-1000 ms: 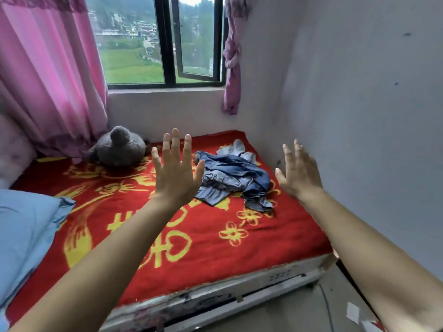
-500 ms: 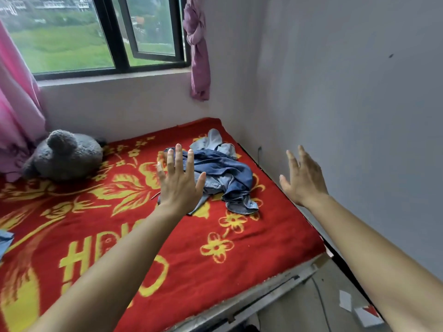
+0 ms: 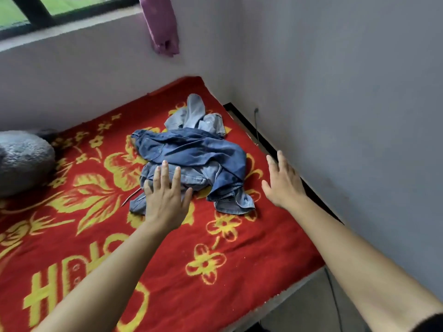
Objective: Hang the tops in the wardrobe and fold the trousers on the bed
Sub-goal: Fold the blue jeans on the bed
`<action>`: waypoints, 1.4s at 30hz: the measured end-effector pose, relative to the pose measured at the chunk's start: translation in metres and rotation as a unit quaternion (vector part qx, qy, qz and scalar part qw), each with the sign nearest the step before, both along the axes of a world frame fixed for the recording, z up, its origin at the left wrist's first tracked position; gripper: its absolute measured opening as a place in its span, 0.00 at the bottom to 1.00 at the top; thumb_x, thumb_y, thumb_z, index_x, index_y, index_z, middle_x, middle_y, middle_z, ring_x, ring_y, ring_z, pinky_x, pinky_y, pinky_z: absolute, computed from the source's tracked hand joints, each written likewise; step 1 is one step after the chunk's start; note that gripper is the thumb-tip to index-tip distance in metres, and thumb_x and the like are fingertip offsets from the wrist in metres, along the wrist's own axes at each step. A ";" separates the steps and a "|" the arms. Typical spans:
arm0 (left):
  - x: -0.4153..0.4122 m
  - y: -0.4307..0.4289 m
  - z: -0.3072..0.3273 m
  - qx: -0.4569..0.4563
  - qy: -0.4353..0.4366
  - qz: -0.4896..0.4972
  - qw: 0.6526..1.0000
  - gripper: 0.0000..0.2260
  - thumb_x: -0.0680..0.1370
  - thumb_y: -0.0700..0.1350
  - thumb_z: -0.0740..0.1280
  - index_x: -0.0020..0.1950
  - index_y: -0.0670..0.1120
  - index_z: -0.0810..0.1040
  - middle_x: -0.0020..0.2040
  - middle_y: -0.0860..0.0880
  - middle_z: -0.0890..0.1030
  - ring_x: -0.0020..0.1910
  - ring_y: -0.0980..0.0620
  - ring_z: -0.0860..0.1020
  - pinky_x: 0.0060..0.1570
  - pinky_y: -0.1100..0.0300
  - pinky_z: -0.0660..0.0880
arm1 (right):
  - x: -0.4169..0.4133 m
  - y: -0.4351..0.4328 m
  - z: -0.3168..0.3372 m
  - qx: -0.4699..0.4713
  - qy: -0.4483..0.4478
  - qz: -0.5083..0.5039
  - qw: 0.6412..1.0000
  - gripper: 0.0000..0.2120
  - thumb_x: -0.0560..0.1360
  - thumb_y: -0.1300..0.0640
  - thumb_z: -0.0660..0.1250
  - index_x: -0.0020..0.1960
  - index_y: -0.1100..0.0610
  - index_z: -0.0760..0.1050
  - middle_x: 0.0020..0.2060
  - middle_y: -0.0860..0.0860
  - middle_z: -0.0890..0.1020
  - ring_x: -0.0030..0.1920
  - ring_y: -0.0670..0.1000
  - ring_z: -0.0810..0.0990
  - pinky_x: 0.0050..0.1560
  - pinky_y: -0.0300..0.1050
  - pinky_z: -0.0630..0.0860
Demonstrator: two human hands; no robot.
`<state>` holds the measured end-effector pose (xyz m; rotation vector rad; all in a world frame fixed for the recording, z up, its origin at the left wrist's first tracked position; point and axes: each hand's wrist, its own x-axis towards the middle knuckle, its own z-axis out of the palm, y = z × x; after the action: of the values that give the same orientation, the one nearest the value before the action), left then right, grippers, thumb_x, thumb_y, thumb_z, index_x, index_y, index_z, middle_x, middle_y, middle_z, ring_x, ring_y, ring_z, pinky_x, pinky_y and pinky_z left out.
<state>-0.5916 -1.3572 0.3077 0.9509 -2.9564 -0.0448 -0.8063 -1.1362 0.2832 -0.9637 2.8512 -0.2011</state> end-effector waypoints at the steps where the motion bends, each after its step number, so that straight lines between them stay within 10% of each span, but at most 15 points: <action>1: -0.007 -0.001 -0.017 0.015 -0.007 0.001 1.000 0.31 0.81 0.61 0.53 0.79 0.46 0.58 0.81 0.41 0.49 0.79 0.41 0.48 0.73 0.37 0.53 | -0.006 -0.002 -0.019 0.008 -0.014 -0.002 1.000 0.38 0.78 0.46 0.63 0.80 0.57 0.50 0.79 0.63 0.50 0.76 0.63 0.59 0.73 0.57 0.61; 18: -0.101 -0.019 -0.307 0.173 -0.031 0.005 0.985 0.31 0.81 0.54 0.61 0.79 0.43 0.55 0.80 0.40 0.52 0.78 0.41 0.52 0.72 0.41 0.57 | 0.002 -0.045 -0.306 0.070 -0.129 0.013 0.989 0.43 0.79 0.52 0.62 0.80 0.52 0.35 0.80 0.58 0.51 0.76 0.59 0.60 0.66 0.56 0.70; 24: -0.153 -0.037 -0.360 0.319 0.053 0.198 0.926 0.19 0.80 0.50 0.64 0.70 0.49 0.70 0.69 0.44 0.74 0.69 0.42 0.69 0.62 0.51 0.68 | -0.008 -0.062 -0.345 0.116 -0.089 0.029 0.989 0.17 0.80 0.61 0.61 0.68 0.55 0.70 0.59 0.55 0.76 0.61 0.59 0.73 0.53 0.53 0.73; 33: -0.055 0.010 -0.373 0.331 0.053 0.250 0.908 0.05 0.76 0.47 0.57 0.48 0.47 0.65 0.33 0.48 0.73 0.38 0.39 0.72 0.36 0.51 0.63 | 0.032 -0.040 -0.353 0.072 -0.108 0.034 0.991 0.15 0.76 0.51 0.67 0.60 0.56 0.72 0.58 0.54 0.74 0.65 0.57 0.68 0.54 0.53 0.77; 37: 0.008 0.014 -0.375 0.298 0.008 0.303 0.905 0.08 0.74 0.51 0.58 0.45 0.48 0.72 0.42 0.44 0.80 0.44 0.37 0.76 0.42 0.49 0.72 | 0.030 -0.055 -0.356 0.019 -0.088 -0.037 0.995 0.29 0.74 0.50 0.71 0.70 0.55 0.64 0.64 0.55 0.69 0.61 0.59 0.71 0.54 0.55 0.76; 42: 0.074 0.012 -0.379 0.275 -0.054 0.348 0.895 0.12 0.74 0.52 0.56 0.43 0.47 0.74 0.46 0.41 0.81 0.46 0.37 0.77 0.45 0.49 0.72 | 0.042 -0.074 -0.360 0.039 -0.135 -0.052 0.989 0.17 0.80 0.55 0.59 0.67 0.58 0.69 0.62 0.60 0.75 0.62 0.64 0.73 0.57 0.57 0.70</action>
<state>-0.5176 -1.3457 -0.0710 2.0725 -2.5179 -0.8543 -0.7647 -1.2106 -0.0765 -0.7118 2.6397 -0.2112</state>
